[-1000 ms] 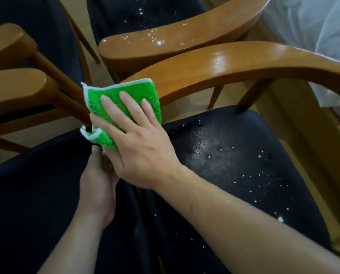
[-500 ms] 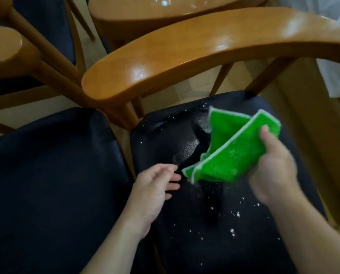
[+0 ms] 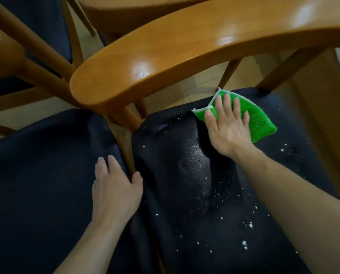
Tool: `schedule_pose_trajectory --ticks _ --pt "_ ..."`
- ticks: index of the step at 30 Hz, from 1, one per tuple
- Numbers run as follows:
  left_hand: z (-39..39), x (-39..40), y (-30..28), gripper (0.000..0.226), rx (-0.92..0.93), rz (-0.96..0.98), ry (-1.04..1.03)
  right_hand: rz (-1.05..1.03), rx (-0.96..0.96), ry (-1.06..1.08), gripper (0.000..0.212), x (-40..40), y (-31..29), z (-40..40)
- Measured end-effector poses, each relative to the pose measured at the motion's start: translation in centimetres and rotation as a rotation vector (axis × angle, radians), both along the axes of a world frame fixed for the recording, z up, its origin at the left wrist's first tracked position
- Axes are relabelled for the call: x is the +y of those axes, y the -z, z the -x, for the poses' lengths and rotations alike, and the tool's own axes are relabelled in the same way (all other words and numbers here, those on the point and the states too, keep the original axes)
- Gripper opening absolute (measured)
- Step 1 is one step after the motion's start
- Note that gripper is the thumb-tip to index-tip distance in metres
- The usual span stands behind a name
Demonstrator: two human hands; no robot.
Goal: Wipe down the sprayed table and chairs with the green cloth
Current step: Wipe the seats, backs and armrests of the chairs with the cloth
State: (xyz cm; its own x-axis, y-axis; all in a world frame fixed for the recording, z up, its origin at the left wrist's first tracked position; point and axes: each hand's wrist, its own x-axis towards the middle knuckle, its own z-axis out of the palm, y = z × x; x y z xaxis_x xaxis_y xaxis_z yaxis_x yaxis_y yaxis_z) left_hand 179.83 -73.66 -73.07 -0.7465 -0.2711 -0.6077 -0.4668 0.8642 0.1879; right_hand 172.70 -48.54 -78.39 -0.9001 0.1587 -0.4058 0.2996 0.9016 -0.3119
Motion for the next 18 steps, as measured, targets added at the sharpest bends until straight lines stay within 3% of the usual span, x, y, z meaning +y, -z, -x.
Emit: schedule_pose_trajectory --ticks 7,14,16,18 --pt "1.6 0.0 1.4 0.07 -0.282 0.115 0.333 -0.159 0.023 -0.033 0.074 -2.8 0.4 3.1" --pt "2.1 -0.5 1.0 0.079 -0.408 0.095 0.45 0.081 -0.016 -0.56 0.062 -14.0 -1.1 -1.6" --pt "2.1 -0.4 1.0 0.091 -0.422 0.114 0.449 0.047 -0.02 -0.673 0.067 -12.4 -0.8 -1.0" --pt "2.1 -0.1 1.1 0.11 -0.451 0.134 0.447 -0.105 0.011 -0.613 0.075 -8.7 -0.4 0.7"
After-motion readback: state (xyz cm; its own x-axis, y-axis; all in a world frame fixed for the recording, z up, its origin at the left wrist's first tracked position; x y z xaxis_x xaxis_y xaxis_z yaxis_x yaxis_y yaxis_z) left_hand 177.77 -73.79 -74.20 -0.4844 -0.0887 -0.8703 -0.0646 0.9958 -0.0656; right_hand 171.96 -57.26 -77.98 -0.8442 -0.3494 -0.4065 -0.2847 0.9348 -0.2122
